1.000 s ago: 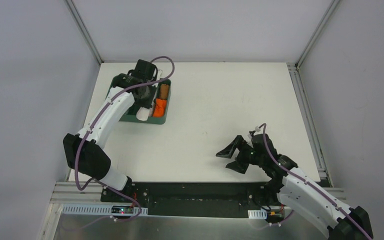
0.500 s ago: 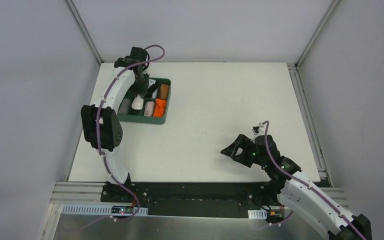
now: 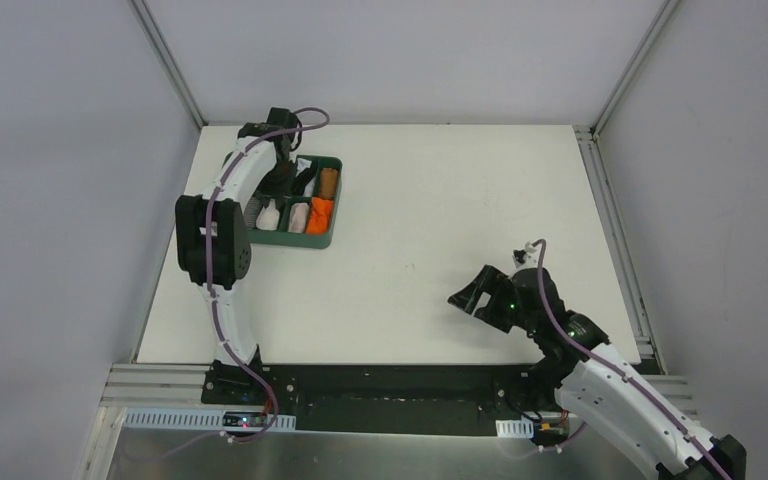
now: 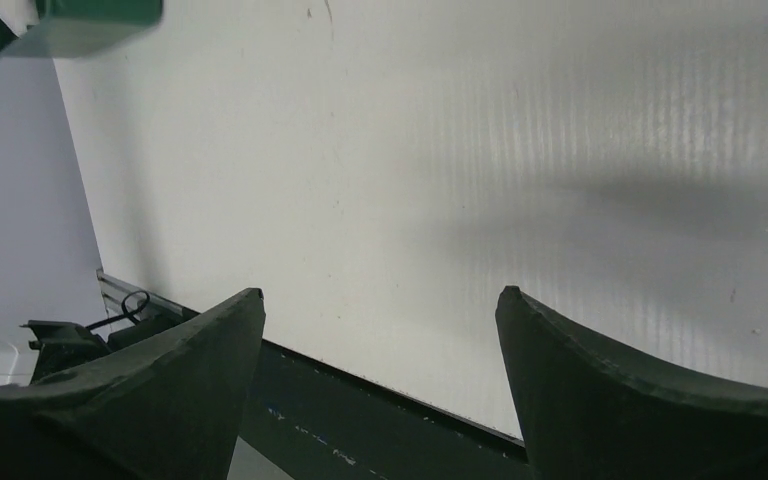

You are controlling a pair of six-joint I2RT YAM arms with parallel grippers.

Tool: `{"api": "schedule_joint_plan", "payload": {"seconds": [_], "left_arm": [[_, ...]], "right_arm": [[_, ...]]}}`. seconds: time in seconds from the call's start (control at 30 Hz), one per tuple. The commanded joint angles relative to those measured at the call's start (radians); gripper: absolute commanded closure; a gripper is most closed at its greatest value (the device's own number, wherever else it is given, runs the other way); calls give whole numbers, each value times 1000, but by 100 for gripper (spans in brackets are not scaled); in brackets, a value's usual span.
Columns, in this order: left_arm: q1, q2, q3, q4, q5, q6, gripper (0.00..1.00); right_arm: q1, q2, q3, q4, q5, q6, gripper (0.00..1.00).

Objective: Roll the underwear
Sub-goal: Place the underwear in the storage box.

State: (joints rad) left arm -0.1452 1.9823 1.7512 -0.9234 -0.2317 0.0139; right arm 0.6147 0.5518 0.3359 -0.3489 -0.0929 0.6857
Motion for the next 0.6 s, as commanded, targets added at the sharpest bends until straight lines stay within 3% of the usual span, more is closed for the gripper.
{"api": "schedule_joint_plan", "payload": {"seconds": [0.0, 0.2, 0.43, 0.5, 0.57], "left_arm": [[16, 39, -22, -6, -29, 2, 100], [16, 97, -27, -32, -13, 11, 100], [16, 149, 4, -33, -13, -7, 99], [16, 165, 16, -35, -12, -7, 92], [16, 176, 23, -38, -24, -10, 73]], "right_arm": [[-1, -39, 151, -110, 147, -66, 11], [-1, -31, 278, -196, 236, -150, 11], [-1, -18, 308, -190, 233, -136, 11], [0, -23, 305, -188, 225, -115, 11], [0, -26, 302, -183, 219, -92, 11]]}}
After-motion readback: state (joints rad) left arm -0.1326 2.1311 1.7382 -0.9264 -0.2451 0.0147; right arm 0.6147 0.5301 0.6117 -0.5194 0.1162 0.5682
